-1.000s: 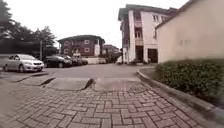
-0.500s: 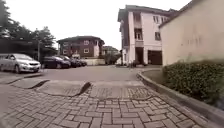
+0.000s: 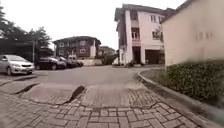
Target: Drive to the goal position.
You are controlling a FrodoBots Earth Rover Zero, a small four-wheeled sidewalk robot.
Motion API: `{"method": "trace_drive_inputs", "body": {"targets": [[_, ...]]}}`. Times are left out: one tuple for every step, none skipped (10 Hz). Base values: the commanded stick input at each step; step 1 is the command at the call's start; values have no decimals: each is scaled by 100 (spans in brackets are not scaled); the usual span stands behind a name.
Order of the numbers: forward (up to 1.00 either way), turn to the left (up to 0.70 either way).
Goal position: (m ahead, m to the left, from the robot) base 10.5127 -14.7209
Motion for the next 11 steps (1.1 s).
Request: {"method": "trace_drive_inputs", "body": {"targets": [[70,0],[70,0],[70,0],[70,0],[70,0],[70,0],[70,0],[70,0],[70,0],[70,0],[70,0]]}}
